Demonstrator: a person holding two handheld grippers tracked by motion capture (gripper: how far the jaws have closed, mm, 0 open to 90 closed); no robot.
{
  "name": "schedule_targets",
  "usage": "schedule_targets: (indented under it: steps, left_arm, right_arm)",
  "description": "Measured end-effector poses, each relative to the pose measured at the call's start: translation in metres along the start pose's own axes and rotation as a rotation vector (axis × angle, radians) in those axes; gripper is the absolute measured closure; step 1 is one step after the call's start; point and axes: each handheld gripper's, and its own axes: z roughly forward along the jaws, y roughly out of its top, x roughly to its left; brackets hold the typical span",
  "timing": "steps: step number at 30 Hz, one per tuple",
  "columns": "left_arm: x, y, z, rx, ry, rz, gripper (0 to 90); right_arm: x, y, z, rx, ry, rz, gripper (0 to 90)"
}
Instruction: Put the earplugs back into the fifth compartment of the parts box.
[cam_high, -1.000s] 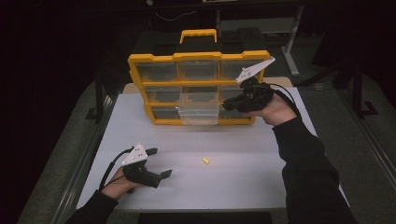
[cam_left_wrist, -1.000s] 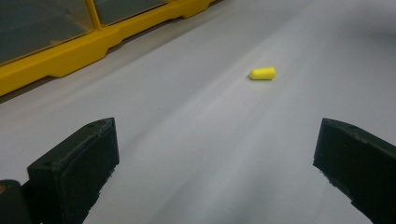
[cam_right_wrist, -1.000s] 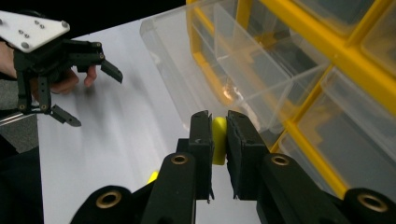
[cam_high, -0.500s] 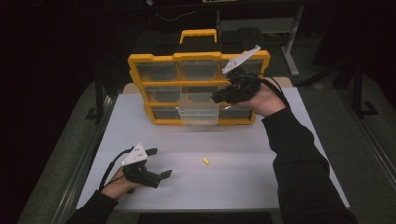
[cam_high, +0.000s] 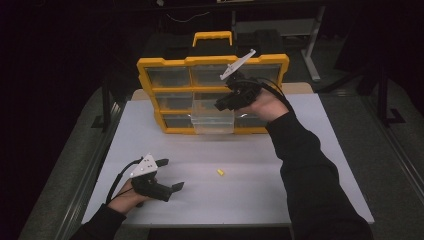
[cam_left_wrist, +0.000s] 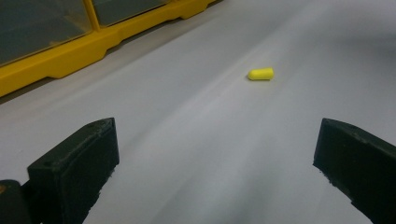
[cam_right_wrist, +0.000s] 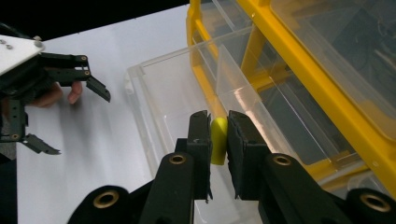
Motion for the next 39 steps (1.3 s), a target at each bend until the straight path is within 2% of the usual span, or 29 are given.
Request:
schedule_targets:
  steps: [5, 9, 11, 12, 20, 27, 39]
  left_arm:
    - [0.000, 0.000, 0.000, 0.002, -0.002, 0.002, 0.0]
    - [0.000, 0.000, 0.000, 0.002, -0.001, 0.002, 0.0]
    - [0.000, 0.000, 0.000, 0.002, -0.001, 0.001, 0.0]
    - [-0.001, 0.000, 0.000, 0.002, -0.001, 0.001, 0.0]
    - [-0.001, 0.000, 0.000, 0.004, 0.001, 0.001, 0.0]
    - [-0.001, 0.000, 0.001, 0.005, 0.000, 0.001, 0.0]
    - [-0.001, -0.001, 0.001, 0.004, 0.000, -0.001, 0.0]
  right_arm:
    - [-0.002, 0.000, 0.008, 0.023, 0.006, 0.010, 77.1]
    - [-0.002, 0.000, 0.009, 0.019, 0.014, 0.015, 69.5]
    - [-0.002, 0.001, 0.007, 0.012, 0.010, 0.022, 68.4]
    - [-0.002, 0.001, 0.006, 0.008, 0.010, 0.022, 68.7]
    - [-0.001, -0.004, -0.013, -0.018, 0.013, 0.025, 88.3]
    - [-0.002, -0.014, -0.030, -0.038, 0.011, 0.035, 88.4]
    - [-0.005, -0.039, -0.046, -0.039, -0.015, 0.066, 88.4]
